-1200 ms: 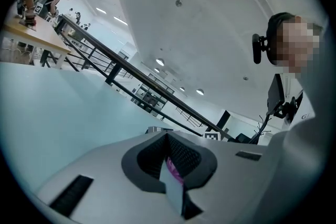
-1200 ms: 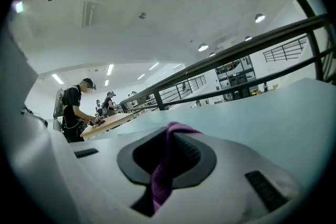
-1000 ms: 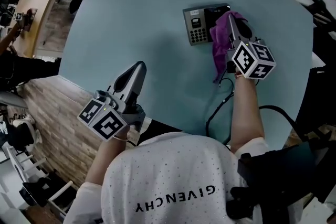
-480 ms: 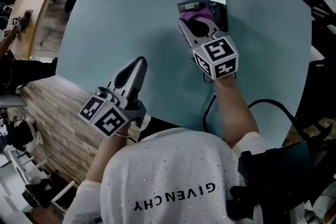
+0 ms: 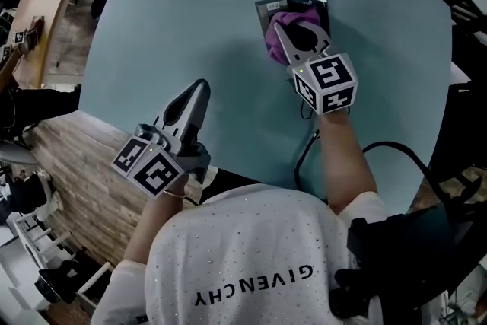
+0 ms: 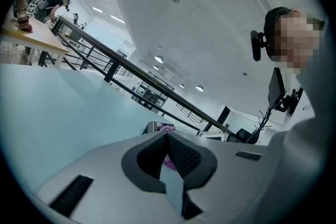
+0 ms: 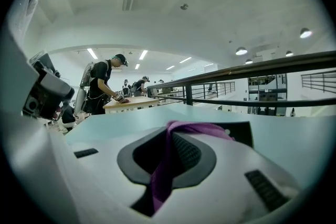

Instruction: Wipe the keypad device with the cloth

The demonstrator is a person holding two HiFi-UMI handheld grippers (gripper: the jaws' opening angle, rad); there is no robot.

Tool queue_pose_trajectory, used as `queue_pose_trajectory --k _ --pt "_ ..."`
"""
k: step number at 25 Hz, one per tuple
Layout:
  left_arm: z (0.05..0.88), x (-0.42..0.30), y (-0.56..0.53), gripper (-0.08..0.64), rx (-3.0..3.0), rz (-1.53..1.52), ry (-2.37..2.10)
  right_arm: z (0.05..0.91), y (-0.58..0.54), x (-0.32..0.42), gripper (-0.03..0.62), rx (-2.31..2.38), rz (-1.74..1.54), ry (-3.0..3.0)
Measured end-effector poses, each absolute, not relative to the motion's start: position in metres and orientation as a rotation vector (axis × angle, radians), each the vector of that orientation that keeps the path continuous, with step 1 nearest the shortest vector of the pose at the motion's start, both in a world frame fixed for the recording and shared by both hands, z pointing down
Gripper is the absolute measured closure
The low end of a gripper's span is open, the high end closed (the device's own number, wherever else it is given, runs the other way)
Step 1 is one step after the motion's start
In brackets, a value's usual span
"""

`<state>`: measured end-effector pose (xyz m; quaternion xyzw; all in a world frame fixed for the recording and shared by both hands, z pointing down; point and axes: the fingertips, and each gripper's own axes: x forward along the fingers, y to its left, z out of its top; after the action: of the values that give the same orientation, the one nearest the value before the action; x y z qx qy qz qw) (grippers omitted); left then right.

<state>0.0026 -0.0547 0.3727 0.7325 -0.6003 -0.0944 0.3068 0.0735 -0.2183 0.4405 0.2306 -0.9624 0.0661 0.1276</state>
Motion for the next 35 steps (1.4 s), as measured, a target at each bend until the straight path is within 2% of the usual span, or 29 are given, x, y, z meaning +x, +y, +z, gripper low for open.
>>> queue_pose_trajectory --k 27,35 --pt "0.377 0.002 -0.048 0.555 1.920 -0.251 -1.579 0.454 -0.286 0.183 0.566 1.194 0.526 -2.691" --pt "0.383 0.005 -0.048 0.555 1.908 -0.263 -1.574 0.419 -0.251 0.144 0.567 0.945 0.472 -2.910"
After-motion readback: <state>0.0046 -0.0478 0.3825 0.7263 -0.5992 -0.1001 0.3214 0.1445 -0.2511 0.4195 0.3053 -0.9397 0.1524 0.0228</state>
